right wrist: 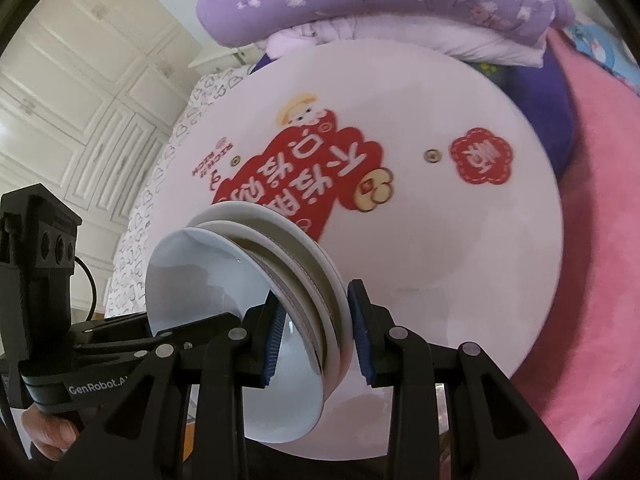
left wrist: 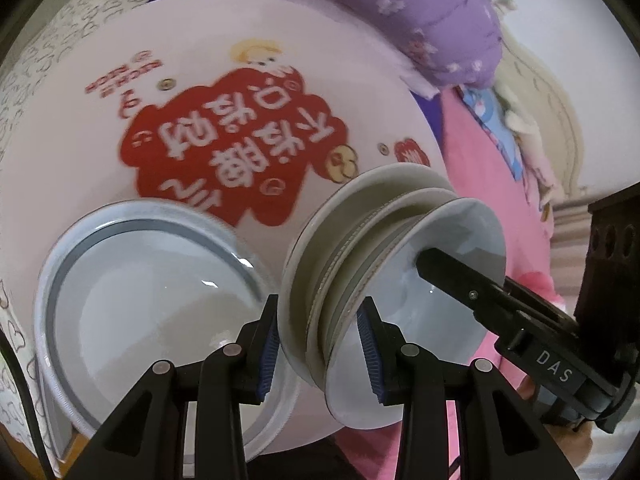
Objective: Organize plates and bowls
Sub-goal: 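Lift the bowl stack with both tools and carry it over the plates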
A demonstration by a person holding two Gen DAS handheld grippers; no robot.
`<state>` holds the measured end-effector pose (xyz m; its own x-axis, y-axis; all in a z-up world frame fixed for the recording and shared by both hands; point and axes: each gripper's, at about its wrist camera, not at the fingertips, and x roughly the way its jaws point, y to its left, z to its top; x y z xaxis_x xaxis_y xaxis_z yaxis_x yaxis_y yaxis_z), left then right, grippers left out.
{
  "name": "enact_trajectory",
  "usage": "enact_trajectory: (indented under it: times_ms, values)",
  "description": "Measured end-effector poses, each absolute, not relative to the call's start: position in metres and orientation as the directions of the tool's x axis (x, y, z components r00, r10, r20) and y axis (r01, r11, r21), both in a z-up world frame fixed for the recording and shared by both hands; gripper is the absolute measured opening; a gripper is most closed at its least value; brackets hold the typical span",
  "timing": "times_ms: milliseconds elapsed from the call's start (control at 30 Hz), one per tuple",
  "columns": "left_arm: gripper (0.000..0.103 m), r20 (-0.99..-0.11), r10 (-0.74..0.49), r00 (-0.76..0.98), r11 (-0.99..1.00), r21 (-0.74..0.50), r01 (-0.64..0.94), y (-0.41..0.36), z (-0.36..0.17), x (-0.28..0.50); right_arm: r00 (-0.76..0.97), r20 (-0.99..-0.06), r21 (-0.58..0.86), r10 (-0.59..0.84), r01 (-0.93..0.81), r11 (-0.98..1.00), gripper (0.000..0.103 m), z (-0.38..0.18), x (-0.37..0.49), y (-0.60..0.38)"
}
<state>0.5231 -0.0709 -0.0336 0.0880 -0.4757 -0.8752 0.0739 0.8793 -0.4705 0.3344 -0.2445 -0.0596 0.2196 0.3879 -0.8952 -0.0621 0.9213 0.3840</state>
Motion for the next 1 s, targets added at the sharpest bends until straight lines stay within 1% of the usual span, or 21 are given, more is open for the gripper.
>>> enact_trajectory:
  times_ms: [233,367,433,467,533,567,633,700,733,767,800,833,867,933,967,1000]
  values:
    - [0.033,-0.877,-0.480,0.005,0.873,-0.477,0.105,-0.120,-0.059,0.539,0.200,-0.918,0.353,0.343,0.017,0.935,0.032,-0.075,0.335,-0.283]
    - [0.032,-0.887,-0.462,-0.020,0.882,-0.462,0.098,-0.135,-0.078,0.547,0.168,-0.918,0.372,0.359,0.053,0.927,0.032,-0.095,0.339,-0.295]
    - [0.035,-0.893,-0.449,-0.025,0.888,-0.449,0.097,-0.140,-0.086,0.549,0.161,-0.914,0.386,0.373,0.058,0.921,0.032,-0.103,0.342,-0.297]
    - [0.033,-0.892,-0.452,-0.014,0.887,-0.451,0.100,-0.141,-0.087,0.550,0.171,-0.910,0.392,0.377,0.058,0.918,0.031,-0.105,0.343,-0.298]
    - [0.033,-0.899,-0.439,0.014,0.893,-0.434,0.118,-0.144,-0.085,0.551,0.179,-0.903,0.407,0.390,0.067,0.911,0.032,-0.108,0.346,-0.301]
    - [0.033,-0.899,-0.437,0.022,0.894,-0.432,0.122,-0.145,-0.084,0.552,0.182,-0.898,0.420,0.402,0.074,0.904,0.034,-0.110,0.347,-0.303]
    - [0.035,-0.900,-0.435,0.024,0.893,-0.428,0.142,-0.148,-0.082,0.551,0.183,-0.894,0.429,0.409,0.086,0.899,0.035,-0.114,0.348,-0.306]
    - [0.041,-0.907,-0.420,0.033,0.897,-0.409,0.167,-0.152,-0.081,0.549,0.192,-0.879,0.457,0.435,0.087,0.885,0.036,-0.115,0.345,-0.309]
    - [0.043,-0.907,-0.419,0.034,0.896,-0.408,0.174,-0.152,-0.080,0.549,0.194,-0.872,0.472,0.450,0.090,0.877,0.038,-0.115,0.344,-0.311]
    - [0.052,-0.908,-0.418,0.037,0.897,-0.406,0.176,-0.152,-0.080,0.548,0.195,-0.866,0.484,0.460,0.097,0.870,0.046,-0.116,0.342,-0.313]
    - [0.061,-0.909,-0.415,0.043,0.899,-0.403,0.171,-0.150,-0.081,0.548,0.200,-0.865,0.486,0.461,0.101,0.868,0.051,-0.115,0.340,-0.315]
    - [0.064,-0.908,-0.416,0.054,0.901,-0.403,0.161,-0.148,-0.080,0.548,0.208,-0.865,0.482,0.456,0.099,0.870,0.059,-0.114,0.337,-0.316]
    - [0.065,-0.907,-0.416,0.058,0.901,-0.403,0.158,-0.146,-0.080,0.548,0.210,-0.866,0.480,0.453,0.098,0.872,0.062,-0.113,0.335,-0.316]
    - [0.063,-0.905,-0.421,0.059,0.900,-0.408,0.155,-0.142,-0.081,0.549,0.204,-0.872,0.469,0.444,0.098,0.878,0.062,-0.115,0.332,-0.315]
    - [0.060,-0.903,-0.426,0.055,0.897,-0.414,0.153,-0.141,-0.082,0.549,0.198,-0.879,0.459,0.435,0.098,0.883,0.058,-0.118,0.331,-0.313]
    - [0.053,-0.901,-0.432,0.048,0.894,-0.420,0.155,-0.141,-0.082,0.548,0.191,-0.882,0.454,0.431,0.096,0.886,0.050,-0.121,0.330,-0.312]
